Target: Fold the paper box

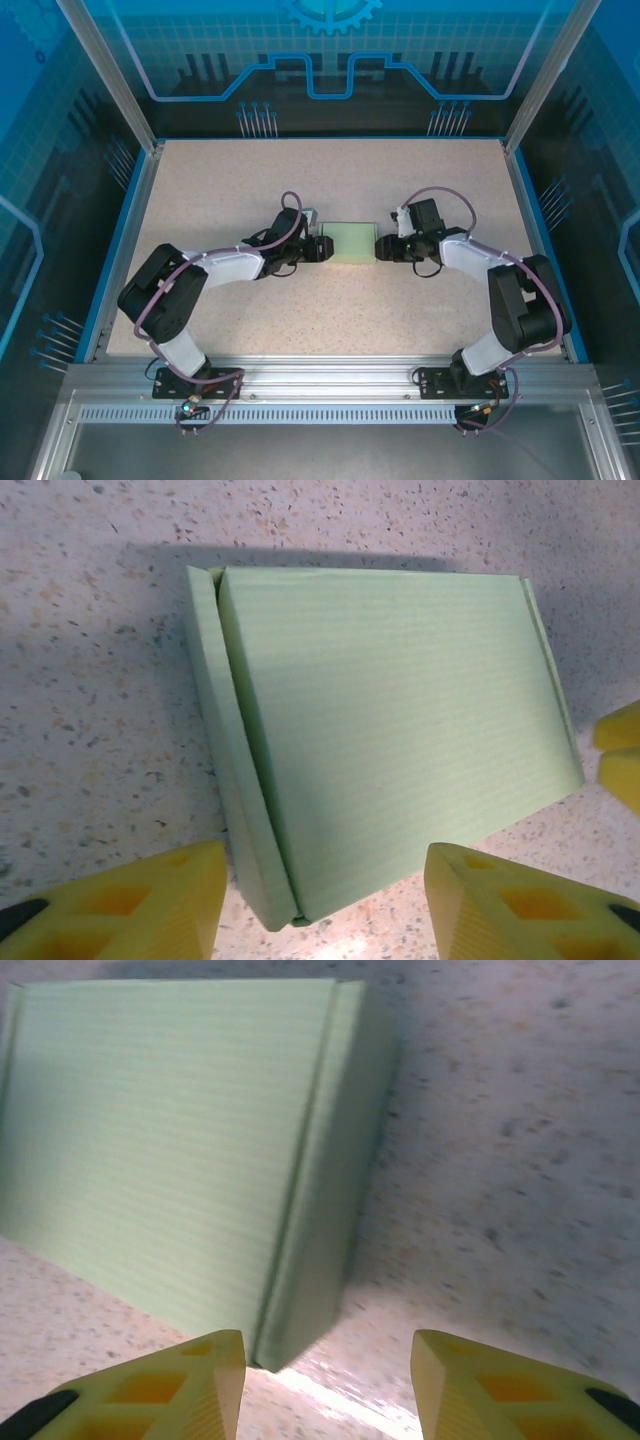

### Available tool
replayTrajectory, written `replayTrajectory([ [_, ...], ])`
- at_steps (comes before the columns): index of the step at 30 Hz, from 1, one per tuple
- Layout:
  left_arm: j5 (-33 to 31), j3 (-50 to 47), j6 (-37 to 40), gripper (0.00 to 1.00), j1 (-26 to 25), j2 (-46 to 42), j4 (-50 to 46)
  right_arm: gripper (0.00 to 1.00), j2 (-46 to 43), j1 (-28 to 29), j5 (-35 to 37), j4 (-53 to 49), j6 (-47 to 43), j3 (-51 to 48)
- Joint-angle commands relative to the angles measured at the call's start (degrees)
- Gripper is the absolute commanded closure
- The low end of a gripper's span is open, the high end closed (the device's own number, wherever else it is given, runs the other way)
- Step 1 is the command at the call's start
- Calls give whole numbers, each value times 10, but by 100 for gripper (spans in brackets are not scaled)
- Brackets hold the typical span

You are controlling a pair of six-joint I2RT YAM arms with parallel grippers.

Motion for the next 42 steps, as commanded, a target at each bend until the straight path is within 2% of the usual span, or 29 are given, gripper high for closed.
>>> replayTrajectory([
  [1,-42,-1,45,41,6,-49,-32,51,-66,15,100,-59,-38,39],
  [7,-139,-50,107,34,30,-169,-27,46,-181,55,287,-65,-103,51],
  [10,-213,-89,149,21,41,-238,-7,39,-228,56,371,-39,-120,34],
  [14,-280,-135,189,10,74,-315,22,24,-277,41,424,18,-133,-23],
  [16,-292,-149,197,7,103,-345,22,12,-290,20,432,41,-131,-46],
  [17,-295,-154,198,5,118,-355,21,7,-292,9,434,48,-127,-54],
  [19,-296,-163,206,1,149,-371,23,2,-291,-18,436,68,-112,-75],
  [23,-273,-196,238,1,208,-372,71,0,-261,-60,437,126,-87,-116],
  [27,-235,-219,264,1,261,-329,132,0,-196,-73,412,200,-119,-137],
  [32,-186,-243,314,1,292,-234,256,0,-137,-76,356,348,-170,-179],
  [35,-127,-245,280,1,315,-194,287,0,-105,-85,325,398,-187,-187],
  [41,-64,-295,290,1,329,-64,501,0,-84,-106,247,475,-178,-207],
  [42,-62,-286,284,1,330,-81,449,0,-75,-108,236,513,-177,-222],
])
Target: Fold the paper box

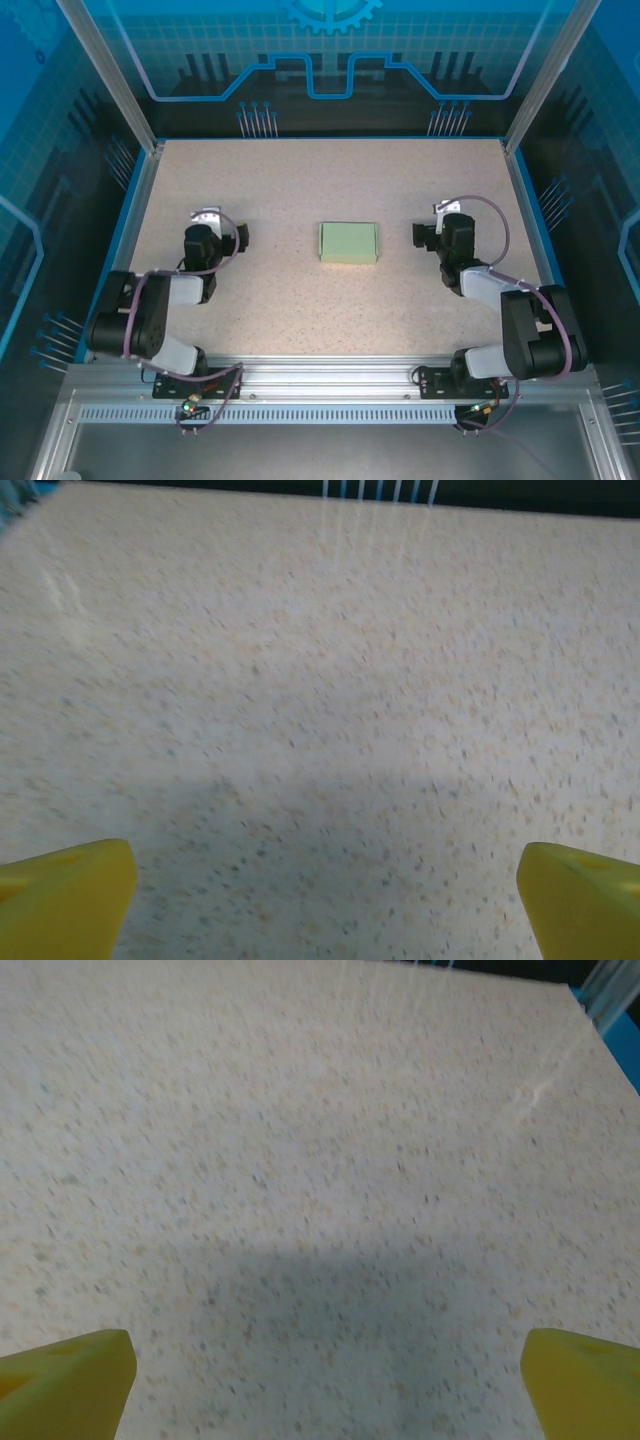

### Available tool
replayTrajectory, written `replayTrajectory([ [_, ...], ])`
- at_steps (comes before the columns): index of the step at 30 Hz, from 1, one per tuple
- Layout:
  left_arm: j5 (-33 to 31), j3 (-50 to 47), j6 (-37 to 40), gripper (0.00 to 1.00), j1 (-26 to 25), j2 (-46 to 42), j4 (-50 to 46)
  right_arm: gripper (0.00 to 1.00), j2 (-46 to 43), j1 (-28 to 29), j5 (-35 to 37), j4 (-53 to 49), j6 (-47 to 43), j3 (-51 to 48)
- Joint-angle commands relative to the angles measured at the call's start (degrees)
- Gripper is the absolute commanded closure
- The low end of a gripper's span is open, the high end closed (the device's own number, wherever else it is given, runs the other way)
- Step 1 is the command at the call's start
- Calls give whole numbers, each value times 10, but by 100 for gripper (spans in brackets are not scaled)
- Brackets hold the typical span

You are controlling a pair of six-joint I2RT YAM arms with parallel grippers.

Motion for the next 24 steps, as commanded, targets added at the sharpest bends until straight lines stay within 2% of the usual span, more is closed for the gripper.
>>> replayTrajectory([
  [1,51,3,10,1,8,10,68,0,27,-15,-57,136,-3,-37],
  [4,58,6,10,1,10,14,68,0,71,-15,-59,188,-6,-44],
  [24,54,8,12,1,8,13,63,0,68,-8,-53,172,-8,-40],
])
